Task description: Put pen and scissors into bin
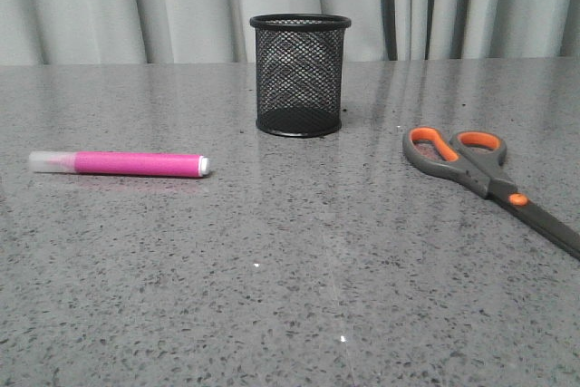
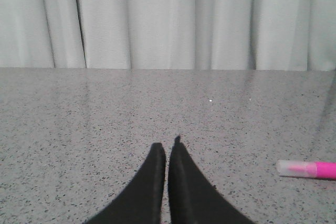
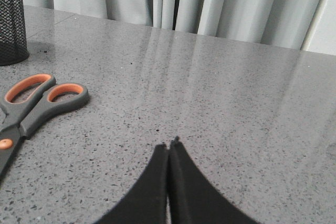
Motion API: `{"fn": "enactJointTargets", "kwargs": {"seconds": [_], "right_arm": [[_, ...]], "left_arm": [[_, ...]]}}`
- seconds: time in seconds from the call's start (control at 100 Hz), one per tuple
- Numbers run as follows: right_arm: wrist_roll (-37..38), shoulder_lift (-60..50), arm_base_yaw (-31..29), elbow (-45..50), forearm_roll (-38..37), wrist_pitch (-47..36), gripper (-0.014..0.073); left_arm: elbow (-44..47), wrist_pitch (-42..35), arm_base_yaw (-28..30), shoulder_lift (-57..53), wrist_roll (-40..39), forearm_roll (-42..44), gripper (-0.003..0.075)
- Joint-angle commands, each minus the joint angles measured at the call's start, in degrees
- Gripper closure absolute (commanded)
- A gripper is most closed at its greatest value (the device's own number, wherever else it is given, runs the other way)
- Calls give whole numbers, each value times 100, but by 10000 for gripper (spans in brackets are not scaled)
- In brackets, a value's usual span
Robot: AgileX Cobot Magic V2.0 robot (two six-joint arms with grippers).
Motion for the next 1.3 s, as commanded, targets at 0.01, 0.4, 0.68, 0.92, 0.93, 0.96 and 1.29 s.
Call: {"fn": "enactJointTargets", "kwargs": {"seconds": [0.01,0.4,0.68,0.92,0.93,0.96,1.29], "right_arm": [[-6,-119,-36,82,-60,-434,662],[-6,-119,-36,82,-60,-434,662],[-6,-119,-36,82,-60,-434,662],[-6,-119,-36,82,-60,-578,662],[-6,-119,-36,82,-60,-578,662],[-6,-119,-36,82,-60,-619,662],[-6,-119,-36,82,727,-679,662]], "left_arm": [[249,-420,1,-180,-43,-38,739],[249,-420,1,-180,-43,-38,739],[249,-432,1,-180,-43,-38,739],[249,-445,1,-180,-43,-38,739],[249,-445,1,-180,-43,-38,739],[249,-445,1,-180,-43,-38,739],[249,-424,1,-180,-43,-392,739]]}}
